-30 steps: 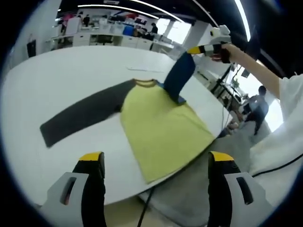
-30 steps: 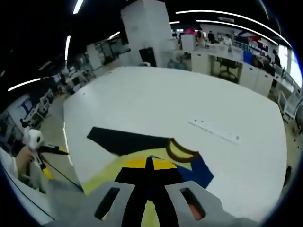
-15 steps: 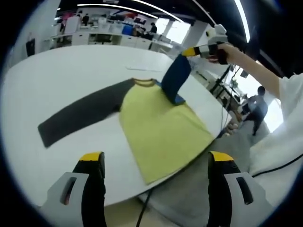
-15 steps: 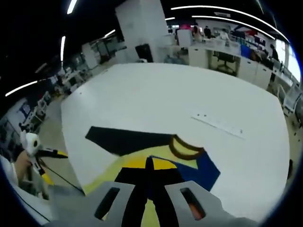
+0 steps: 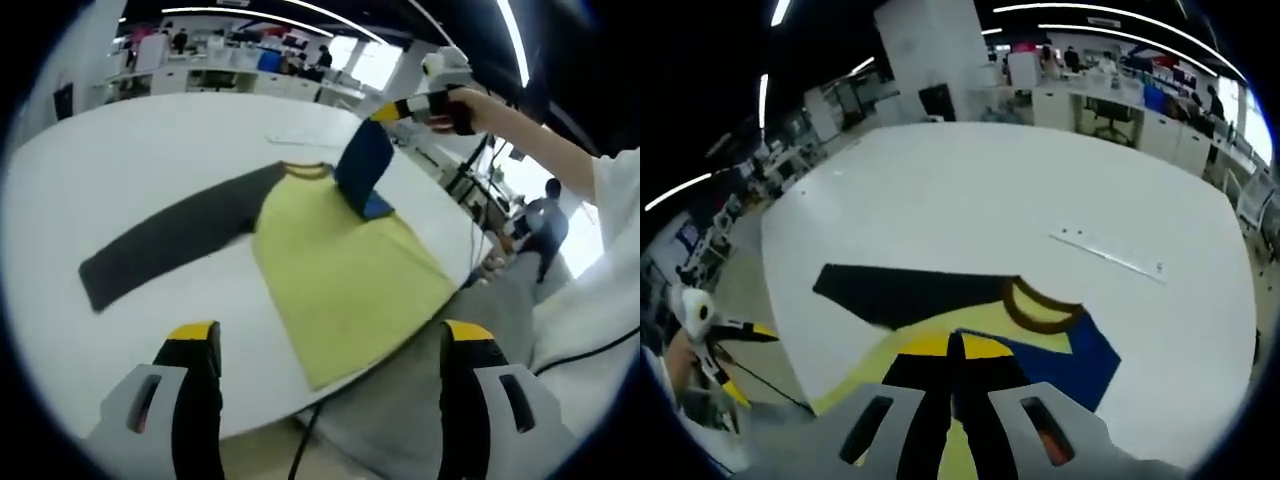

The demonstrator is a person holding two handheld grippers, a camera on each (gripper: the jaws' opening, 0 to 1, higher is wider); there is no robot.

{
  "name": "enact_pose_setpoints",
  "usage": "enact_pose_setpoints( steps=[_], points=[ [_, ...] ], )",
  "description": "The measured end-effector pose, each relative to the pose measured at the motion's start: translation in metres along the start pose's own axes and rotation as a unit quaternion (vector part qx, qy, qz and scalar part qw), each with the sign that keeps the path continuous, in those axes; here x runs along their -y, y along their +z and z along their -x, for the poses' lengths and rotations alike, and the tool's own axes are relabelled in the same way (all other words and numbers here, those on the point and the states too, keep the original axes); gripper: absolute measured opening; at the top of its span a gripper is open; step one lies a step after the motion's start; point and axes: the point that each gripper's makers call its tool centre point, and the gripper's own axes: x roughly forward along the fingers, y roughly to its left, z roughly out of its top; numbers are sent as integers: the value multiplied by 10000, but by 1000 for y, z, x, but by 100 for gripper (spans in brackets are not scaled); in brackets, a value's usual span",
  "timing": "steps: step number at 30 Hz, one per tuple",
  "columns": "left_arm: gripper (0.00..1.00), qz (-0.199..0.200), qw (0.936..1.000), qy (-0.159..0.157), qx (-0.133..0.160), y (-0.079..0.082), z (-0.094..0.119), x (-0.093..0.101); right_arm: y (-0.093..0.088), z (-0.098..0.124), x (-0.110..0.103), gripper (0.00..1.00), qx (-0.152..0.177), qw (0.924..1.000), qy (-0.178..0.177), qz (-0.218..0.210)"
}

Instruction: Fold the garment on the visible template until the final outline fits inside the template.

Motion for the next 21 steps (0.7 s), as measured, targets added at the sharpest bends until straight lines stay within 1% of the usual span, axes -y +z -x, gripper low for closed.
enact_pose_setpoints(
  steps=[4, 8, 12, 16, 21],
  points=[
    [87, -12, 10000, -67, 53, 3, -3, 2, -2, -10, -5, 2, -54, 10000, 2, -71],
    [87, -12, 9999, -103, 48, 2, -5, 2, -4, -21, -10, 2, -82, 9998, -4, -177],
    [87, 8, 9999, -116, 46, 0, -4, 1, -11, -32, -14, 2, -175, 9997, -64, -161],
    [87, 46, 9999, -107, 16, -4, -4, -3, -18, -42, -16, 2, -289, 9995, -131, -39],
    [87, 98, 9999, -88, 6, -5, -4, -8, -21, -53, -16, 2, -330, 9992, -181, -106]
  ],
)
